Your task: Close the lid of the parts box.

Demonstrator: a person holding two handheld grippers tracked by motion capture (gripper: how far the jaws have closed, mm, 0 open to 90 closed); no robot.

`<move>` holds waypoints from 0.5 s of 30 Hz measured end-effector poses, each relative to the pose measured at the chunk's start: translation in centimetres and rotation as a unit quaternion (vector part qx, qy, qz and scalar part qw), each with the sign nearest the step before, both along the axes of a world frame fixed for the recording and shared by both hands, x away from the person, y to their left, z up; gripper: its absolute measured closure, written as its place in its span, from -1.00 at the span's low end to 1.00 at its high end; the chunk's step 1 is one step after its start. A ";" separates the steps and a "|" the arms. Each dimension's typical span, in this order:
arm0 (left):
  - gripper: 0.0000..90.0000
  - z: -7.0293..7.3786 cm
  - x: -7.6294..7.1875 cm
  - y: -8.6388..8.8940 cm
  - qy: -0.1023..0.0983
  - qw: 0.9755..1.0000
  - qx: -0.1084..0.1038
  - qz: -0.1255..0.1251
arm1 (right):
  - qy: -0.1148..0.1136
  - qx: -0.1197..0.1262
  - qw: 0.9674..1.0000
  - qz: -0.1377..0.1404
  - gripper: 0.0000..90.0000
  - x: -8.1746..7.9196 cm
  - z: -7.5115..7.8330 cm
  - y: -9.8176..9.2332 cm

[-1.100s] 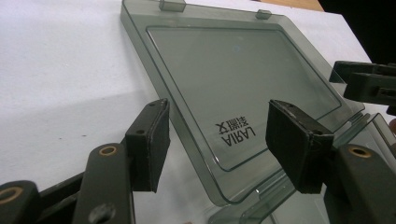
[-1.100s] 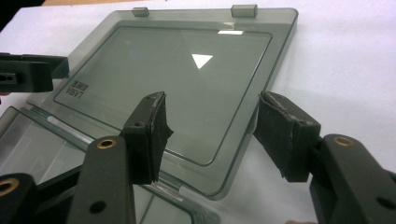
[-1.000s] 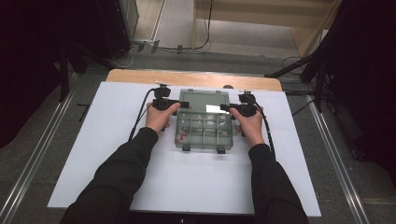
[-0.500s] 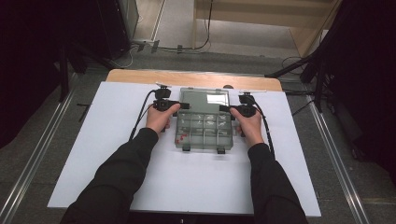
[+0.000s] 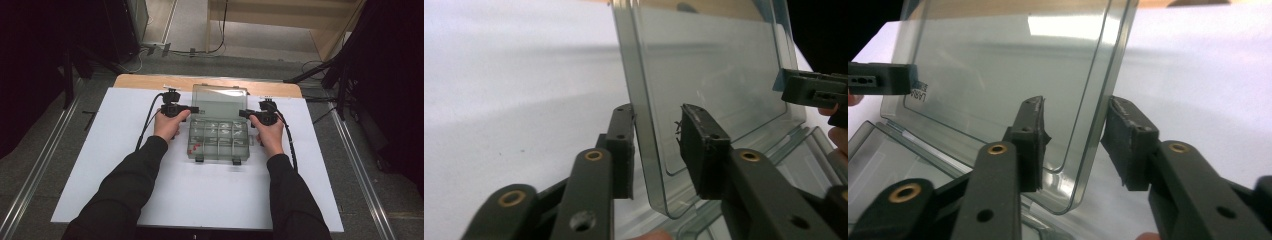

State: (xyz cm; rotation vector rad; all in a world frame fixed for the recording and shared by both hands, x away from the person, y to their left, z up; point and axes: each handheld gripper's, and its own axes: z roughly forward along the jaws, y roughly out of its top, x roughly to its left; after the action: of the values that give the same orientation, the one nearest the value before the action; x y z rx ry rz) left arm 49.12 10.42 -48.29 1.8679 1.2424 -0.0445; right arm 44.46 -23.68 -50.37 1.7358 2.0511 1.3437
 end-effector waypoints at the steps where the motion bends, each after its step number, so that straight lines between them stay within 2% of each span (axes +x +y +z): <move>1: 0.57 0.1 0.0 0.1 -0.002 1.000 -0.001 -0.002 | -0.003 0.000 1.000 -0.003 0.48 -0.1 0.2 -0.1; 3: 0.62 0.4 -0.2 0.2 -0.013 1.000 0.000 -0.004 | -0.011 0.002 1.000 -0.005 0.56 -0.3 0.6 -0.2; 7: 0.68 1.0 -0.7 -0.1 -0.039 0.999 0.017 -0.002 | -0.019 0.008 1.000 -0.007 0.69 -0.7 1.0 -0.6; 11: 0.68 1.0 -0.9 -0.1 -0.050 0.999 0.014 -0.004 | -0.023 0.007 1.000 -0.011 0.85 -1.2 1.2 -0.9; 13: 0.68 1.0 -1.1 -0.1 -0.055 0.998 0.014 -0.003 | -0.026 0.010 1.000 -0.013 0.87 -1.3 1.2 -0.9; 15: 0.68 1.1 -1.2 0.0 -0.056 0.998 0.015 -0.007 | -0.032 0.002 0.999 -0.011 0.88 -1.5 1.3 -0.9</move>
State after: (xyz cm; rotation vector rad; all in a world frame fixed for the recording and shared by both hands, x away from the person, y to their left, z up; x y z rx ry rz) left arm 47.92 10.41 -47.20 1.8785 1.1603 0.0706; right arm 42.91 -24.55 -49.06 1.6887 1.9911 1.3796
